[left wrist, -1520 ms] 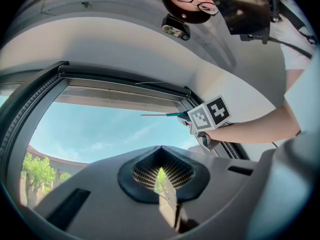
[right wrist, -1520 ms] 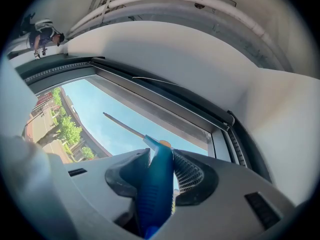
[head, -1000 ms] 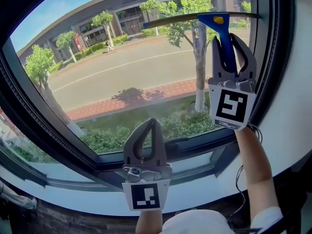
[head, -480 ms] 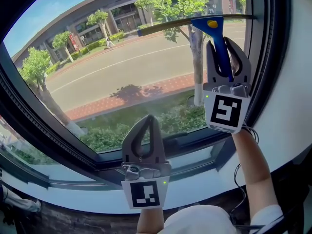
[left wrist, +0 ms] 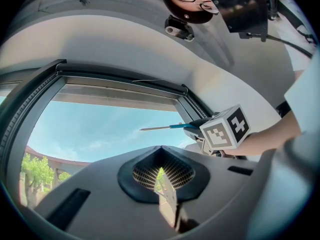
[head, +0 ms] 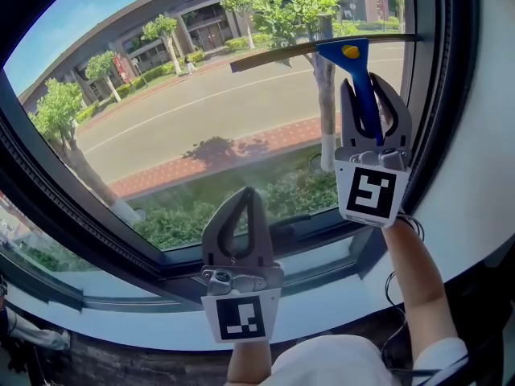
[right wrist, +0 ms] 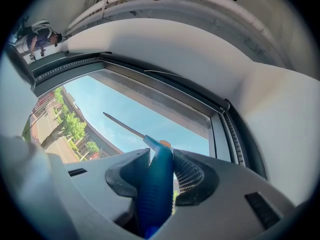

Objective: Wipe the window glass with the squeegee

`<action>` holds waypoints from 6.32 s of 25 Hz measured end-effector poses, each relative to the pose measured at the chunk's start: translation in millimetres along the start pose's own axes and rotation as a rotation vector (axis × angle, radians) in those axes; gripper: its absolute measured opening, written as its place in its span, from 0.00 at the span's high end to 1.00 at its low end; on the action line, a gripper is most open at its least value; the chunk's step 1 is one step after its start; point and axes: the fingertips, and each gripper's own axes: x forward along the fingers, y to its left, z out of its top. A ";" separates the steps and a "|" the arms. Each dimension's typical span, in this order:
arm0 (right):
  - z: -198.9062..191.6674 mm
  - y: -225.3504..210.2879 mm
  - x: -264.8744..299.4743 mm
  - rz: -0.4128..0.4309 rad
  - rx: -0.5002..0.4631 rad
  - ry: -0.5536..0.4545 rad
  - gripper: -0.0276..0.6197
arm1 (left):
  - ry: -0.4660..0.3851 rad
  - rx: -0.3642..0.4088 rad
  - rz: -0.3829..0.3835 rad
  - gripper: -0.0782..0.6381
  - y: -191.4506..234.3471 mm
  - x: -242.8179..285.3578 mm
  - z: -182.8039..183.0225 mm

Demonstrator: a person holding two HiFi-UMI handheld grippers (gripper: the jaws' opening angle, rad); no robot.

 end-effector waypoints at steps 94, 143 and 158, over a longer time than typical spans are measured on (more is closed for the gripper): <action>-174.6 97.6 -179.7 0.219 0.012 0.559 0.73 | 0.256 0.055 -0.163 0.89 -45.8 -21.6 -87.6; -232.8 130.5 -232.8 0.328 -0.022 0.737 0.73 | 0.315 0.086 -0.128 0.89 -37.5 -31.4 -108.1; -174.5 88.9 -223.9 0.304 -0.057 0.437 0.73 | 0.296 0.059 0.088 0.89 -11.4 -58.0 -125.6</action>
